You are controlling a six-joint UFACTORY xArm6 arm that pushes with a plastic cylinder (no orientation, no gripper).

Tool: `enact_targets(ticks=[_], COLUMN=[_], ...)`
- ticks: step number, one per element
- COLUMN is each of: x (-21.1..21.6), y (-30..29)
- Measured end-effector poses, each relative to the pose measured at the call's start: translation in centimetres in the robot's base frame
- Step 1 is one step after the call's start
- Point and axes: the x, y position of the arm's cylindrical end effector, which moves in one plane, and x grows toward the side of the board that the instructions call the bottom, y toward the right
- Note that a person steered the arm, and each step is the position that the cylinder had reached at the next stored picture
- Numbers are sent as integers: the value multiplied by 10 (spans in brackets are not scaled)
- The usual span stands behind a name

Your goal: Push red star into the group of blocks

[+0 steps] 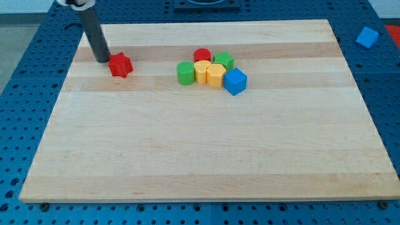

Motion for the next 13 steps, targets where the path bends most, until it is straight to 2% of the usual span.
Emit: enact_targets(ticks=[2, 4, 5, 6, 8, 10, 11, 12, 13], x=[13, -3, -2, 34, 53, 60, 90, 116, 116], y=[66, 74, 109, 120, 142, 55, 58, 105, 135])
